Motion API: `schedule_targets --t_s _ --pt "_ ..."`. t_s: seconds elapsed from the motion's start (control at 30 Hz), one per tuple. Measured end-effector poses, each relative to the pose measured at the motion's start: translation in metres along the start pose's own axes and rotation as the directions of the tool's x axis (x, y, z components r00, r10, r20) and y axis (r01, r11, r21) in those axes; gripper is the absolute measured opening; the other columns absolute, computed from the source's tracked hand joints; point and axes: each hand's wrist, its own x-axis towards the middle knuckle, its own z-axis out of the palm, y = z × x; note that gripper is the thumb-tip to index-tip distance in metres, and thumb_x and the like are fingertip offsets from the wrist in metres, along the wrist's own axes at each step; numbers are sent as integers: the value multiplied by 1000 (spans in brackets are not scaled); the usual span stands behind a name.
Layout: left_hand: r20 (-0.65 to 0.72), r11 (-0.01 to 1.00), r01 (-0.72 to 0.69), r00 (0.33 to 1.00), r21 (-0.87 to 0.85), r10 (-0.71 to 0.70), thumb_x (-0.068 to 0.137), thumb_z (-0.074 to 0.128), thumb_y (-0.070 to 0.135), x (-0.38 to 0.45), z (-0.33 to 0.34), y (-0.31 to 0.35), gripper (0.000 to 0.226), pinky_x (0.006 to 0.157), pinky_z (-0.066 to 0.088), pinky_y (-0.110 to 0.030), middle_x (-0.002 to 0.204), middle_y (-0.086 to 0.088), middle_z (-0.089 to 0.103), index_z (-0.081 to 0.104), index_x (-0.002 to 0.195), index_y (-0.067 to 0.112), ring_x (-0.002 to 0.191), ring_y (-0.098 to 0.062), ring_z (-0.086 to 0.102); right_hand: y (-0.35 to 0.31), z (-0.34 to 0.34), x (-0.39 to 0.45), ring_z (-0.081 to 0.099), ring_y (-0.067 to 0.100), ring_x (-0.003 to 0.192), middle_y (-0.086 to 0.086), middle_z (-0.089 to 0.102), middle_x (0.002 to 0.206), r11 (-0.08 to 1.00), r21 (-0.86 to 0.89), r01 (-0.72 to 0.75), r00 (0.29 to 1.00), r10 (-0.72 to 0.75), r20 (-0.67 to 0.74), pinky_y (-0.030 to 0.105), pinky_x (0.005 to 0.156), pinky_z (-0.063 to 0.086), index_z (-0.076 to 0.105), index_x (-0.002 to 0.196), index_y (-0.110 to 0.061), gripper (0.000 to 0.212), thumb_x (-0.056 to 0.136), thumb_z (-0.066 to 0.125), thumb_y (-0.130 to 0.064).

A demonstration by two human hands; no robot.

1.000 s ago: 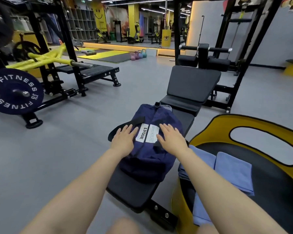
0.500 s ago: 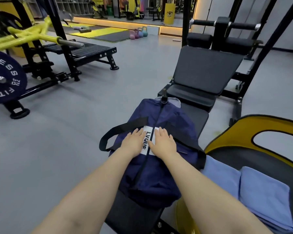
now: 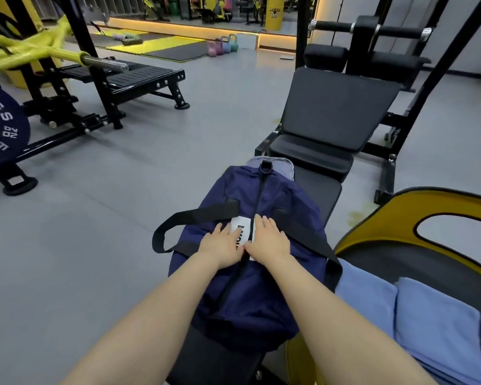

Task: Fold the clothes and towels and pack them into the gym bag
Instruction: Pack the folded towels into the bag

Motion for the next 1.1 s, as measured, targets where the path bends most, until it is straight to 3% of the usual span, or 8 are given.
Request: schedule_targets --t_s 0.07,0.13,0.3,0.5,0.67,0.8,0.93,1.1 --pt "32 999 39 999 -23 -38 95 31 54 -4 0 5 66 113 20 -49 160 0 6 11 152 27 145 -32 8 0 -1 -5 30 19 135 3 37 146 999 45 2 997 2 -81 35 93 40 30 143 -13 57 90 47 -20" --pt "54 997 78 996 -26 -77 92 35 59 -7 1 10 72 111 19 -54 160 1 5 8 152 29 142 -38 16 -1 -4 -13 42 21 124 0 47 136 994 113 1 989 15 -145 32 82 41 40 136 -16 49 88 45 -15" --pt "23 995 95 995 -9 -95 96 38 43 -18 -7 20 64 103 28 -52 151 -4 29 11 151 26 130 -39 38 2 -23 -31 55 36 109 13 60 122 990 133 -46 973 74 -218 33 74 37 42 139 -20 49 91 38 -12" --pt "137 989 52 988 140 -71 96 35 52 -45 -6 22 65 105 17 -67 155 -1 19 3 151 36 138 -41 19 13 -39 -53 60 38 96 19 63 108 966 226 -122 973 162 -165 34 70 44 40 136 -19 49 89 37 -8" --pt "73 987 129 988 95 -137 91 44 22 -69 -16 22 67 99 38 -55 136 -8 44 12 150 28 125 -37 41 19 -48 -75 61 37 93 19 64 103 941 302 -151 974 195 -119 36 75 49 39 134 -21 49 87 40 -9" --pt "-99 977 58 994 205 -38 90 40 -3 -87 -23 14 88 73 43 -33 119 -11 54 -12 148 38 103 -28 58 26 -56 -93 56 38 97 21 59 111 930 331 -160 973 205 -106 35 72 43 37 137 -17 49 90 37 -4" --pt "-152 969 34 988 246 4 95 38 0 -106 -29 3 74 81 45 -34 132 -9 43 6 152 35 108 -29 57 23 -62 -106 52 34 89 20 59 112 917 364 -163 976 204 -77 35 69 42 39 138 -14 50 89 36 -1" --pt "-224 947 58 974 316 16 93 41 1 -132 -42 8 68 82 45 -35 141 -5 38 13 152 21 109 -30 57 14 -68 -125 55 39 106 21 58 117 930 318 -185 975 214 -57 38 75 44 46 131 -10 46 88 37 1"
